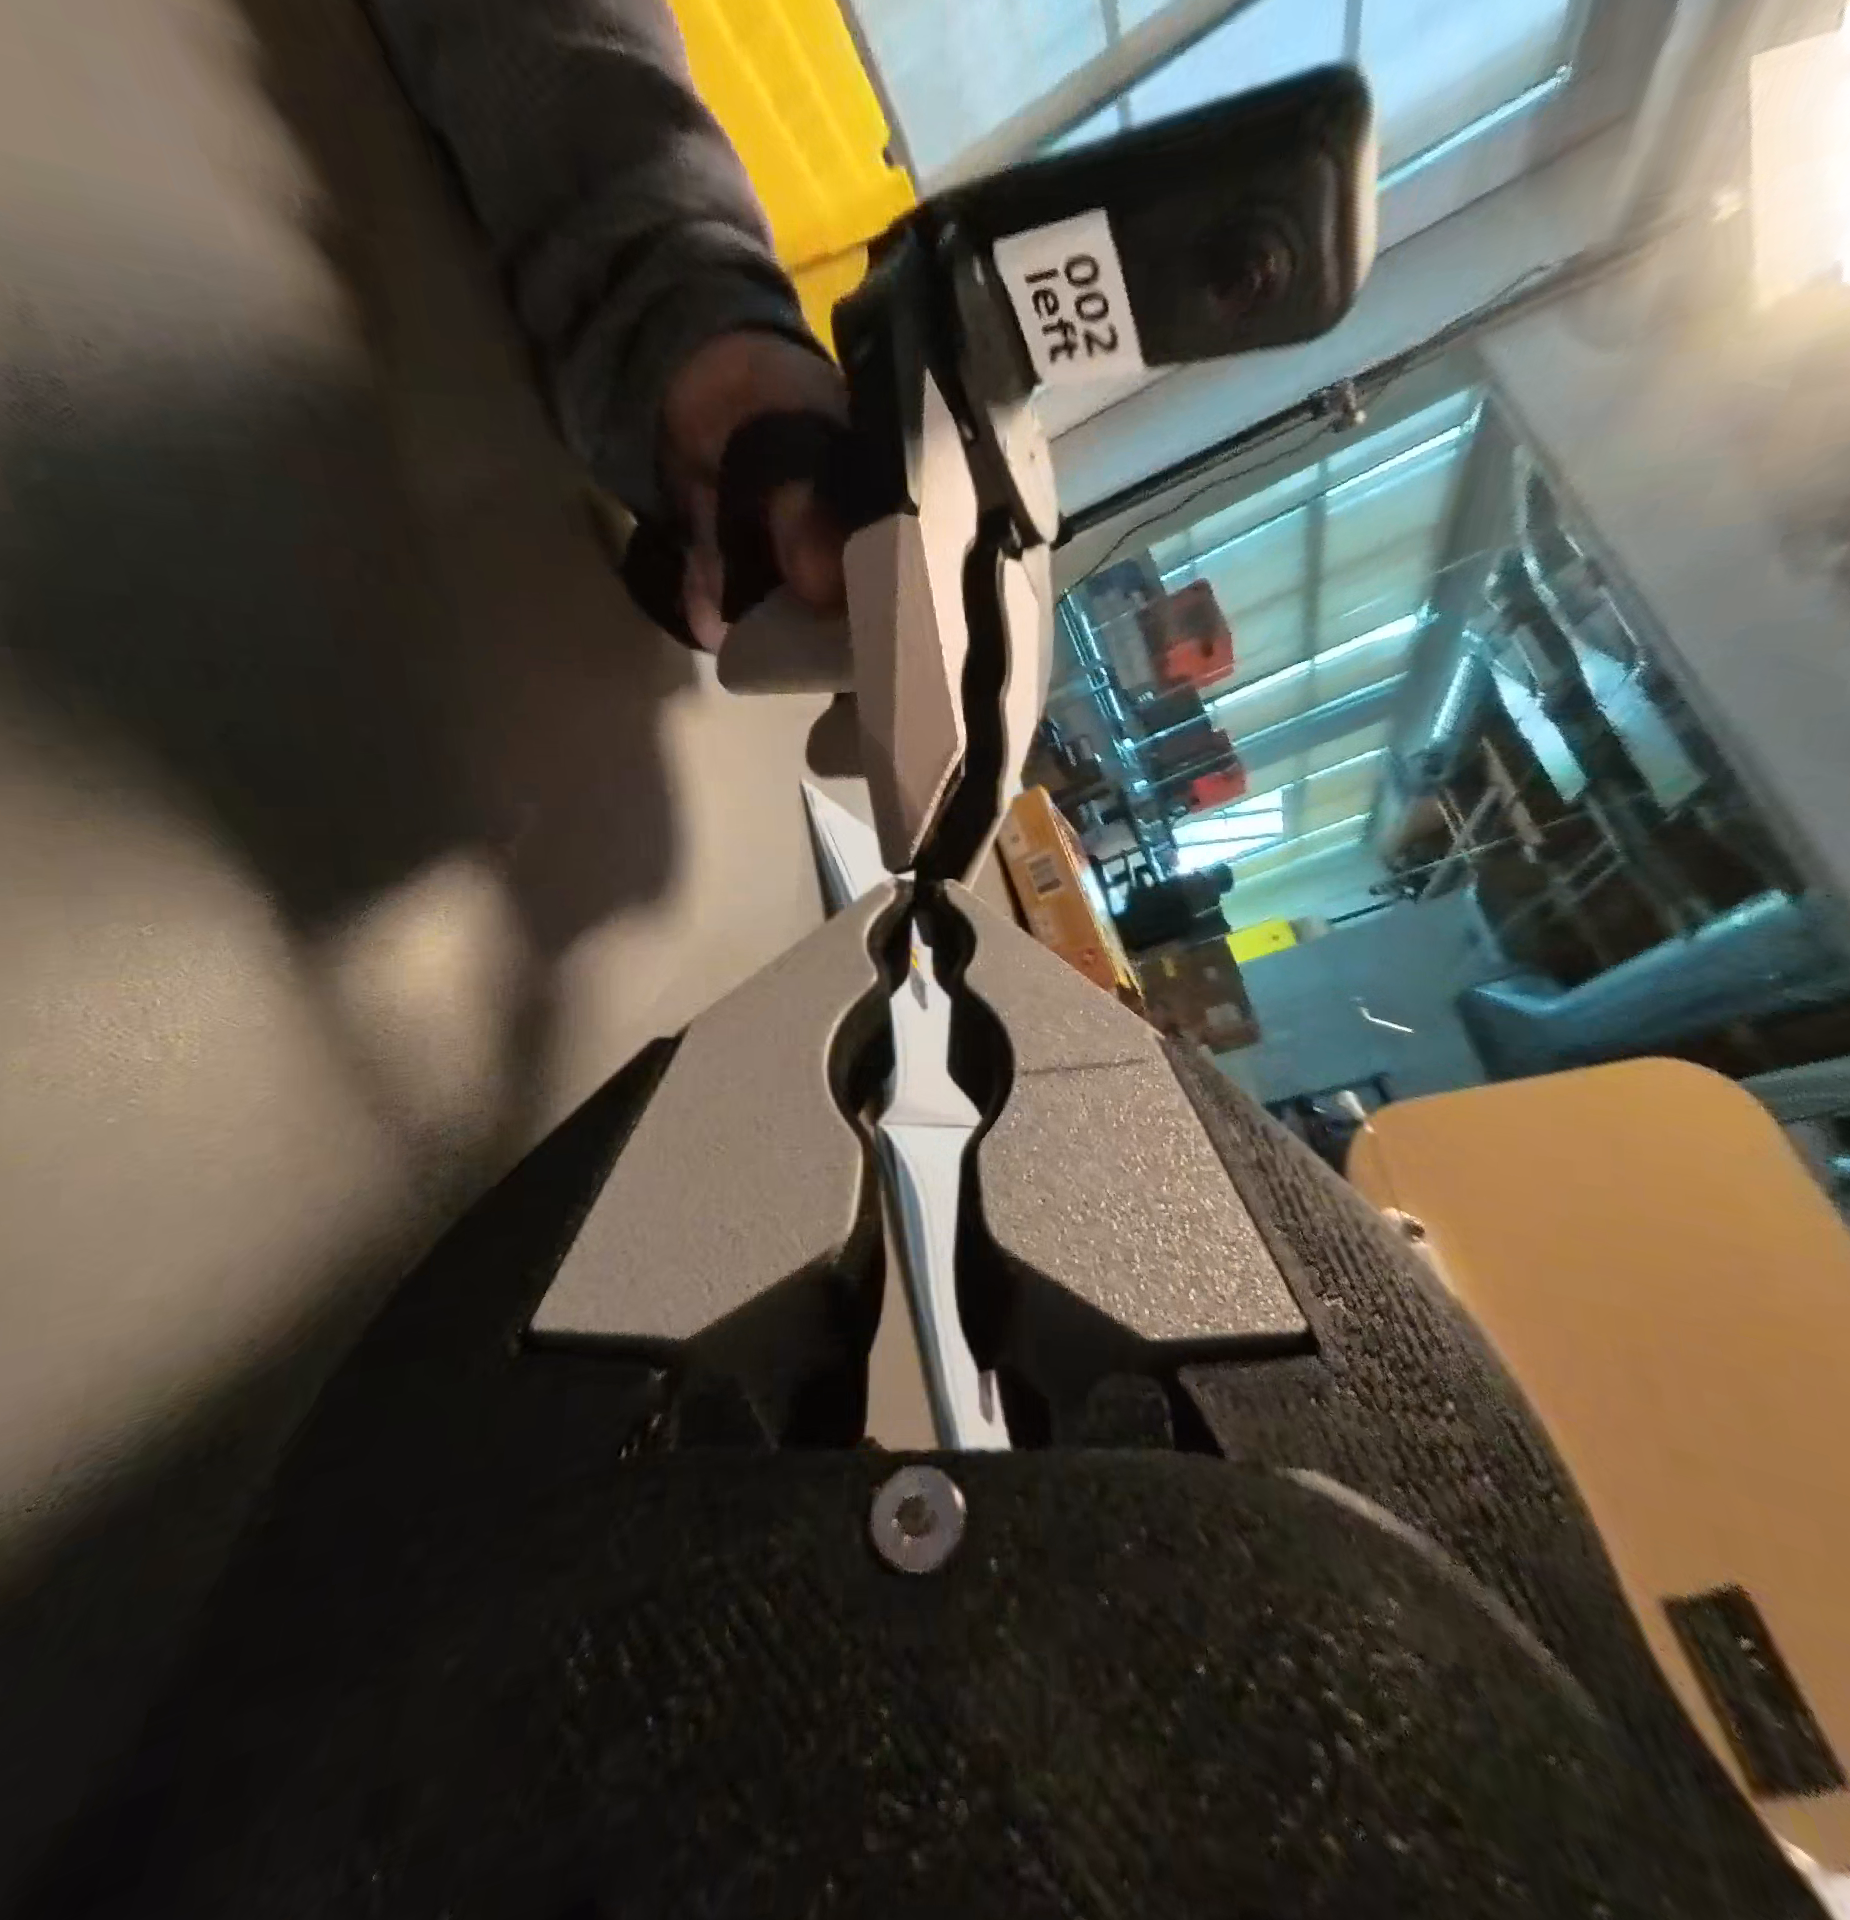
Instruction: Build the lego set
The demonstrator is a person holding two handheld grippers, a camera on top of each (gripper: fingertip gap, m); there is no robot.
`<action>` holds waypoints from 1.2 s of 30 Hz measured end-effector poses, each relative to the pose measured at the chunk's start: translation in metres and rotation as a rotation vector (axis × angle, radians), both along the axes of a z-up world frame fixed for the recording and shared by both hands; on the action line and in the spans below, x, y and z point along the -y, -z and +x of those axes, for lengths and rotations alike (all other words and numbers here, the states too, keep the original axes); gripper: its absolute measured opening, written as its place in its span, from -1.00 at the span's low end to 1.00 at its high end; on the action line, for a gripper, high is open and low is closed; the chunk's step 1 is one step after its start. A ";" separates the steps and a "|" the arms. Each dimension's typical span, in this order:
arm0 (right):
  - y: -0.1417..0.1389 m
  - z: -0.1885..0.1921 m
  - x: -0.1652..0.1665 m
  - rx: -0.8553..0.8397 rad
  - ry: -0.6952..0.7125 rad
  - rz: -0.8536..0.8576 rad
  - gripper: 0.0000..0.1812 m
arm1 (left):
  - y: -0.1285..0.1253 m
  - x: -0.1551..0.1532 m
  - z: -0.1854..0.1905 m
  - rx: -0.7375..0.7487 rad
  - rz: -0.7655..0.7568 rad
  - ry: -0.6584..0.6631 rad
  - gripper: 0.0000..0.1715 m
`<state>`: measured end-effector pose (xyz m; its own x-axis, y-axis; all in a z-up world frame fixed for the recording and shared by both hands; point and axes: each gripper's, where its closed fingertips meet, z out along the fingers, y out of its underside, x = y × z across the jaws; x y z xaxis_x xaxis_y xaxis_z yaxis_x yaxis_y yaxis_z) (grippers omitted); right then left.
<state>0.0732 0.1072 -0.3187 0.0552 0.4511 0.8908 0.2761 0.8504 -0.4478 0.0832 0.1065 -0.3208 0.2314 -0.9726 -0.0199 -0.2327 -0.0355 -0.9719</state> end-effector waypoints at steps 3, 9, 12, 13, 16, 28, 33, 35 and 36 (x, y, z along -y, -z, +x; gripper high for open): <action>0.004 0.001 -0.003 0.023 0.020 0.015 -0.99 | 0.006 -0.012 -0.009 -0.169 0.326 -0.099 -0.70; 0.011 0.002 -0.003 0.057 0.020 0.028 -1.00 | 0.016 -0.008 -0.014 -0.469 1.102 -0.157 -0.92; 0.011 0.002 -0.003 0.062 0.021 0.033 -0.99 | 0.008 -0.008 -0.014 -0.443 1.135 -0.186 -0.90; 0.011 0.002 -0.003 0.062 0.019 0.034 -1.00 | 0.007 -0.008 -0.015 -0.435 1.119 -0.181 -0.89; 0.011 0.002 -0.002 0.060 0.017 0.033 -1.00 | 0.007 -0.006 -0.015 -0.430 1.132 -0.174 -0.90; 0.013 -0.004 0.001 0.064 0.005 0.026 -1.00 | 0.009 0.000 -0.017 -0.433 1.151 -0.153 -0.94; 0.014 -0.008 0.003 0.069 -0.005 0.026 -1.00 | 0.013 -0.001 -0.017 -0.453 1.142 -0.140 -0.97; 0.013 -0.010 0.003 0.056 -0.004 0.023 -0.99 | 0.014 -0.001 -0.018 -0.472 1.135 -0.138 -0.98; 0.011 -0.009 0.002 0.041 -0.001 0.007 -0.99 | 0.013 -0.002 -0.018 -0.473 1.134 -0.143 -0.98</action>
<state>0.0638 0.1053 -0.3299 0.0181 0.4452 0.8953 0.2932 0.8537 -0.4304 0.0653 0.1081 -0.3335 0.0751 -0.3175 -0.9453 -0.6324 0.7178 -0.2913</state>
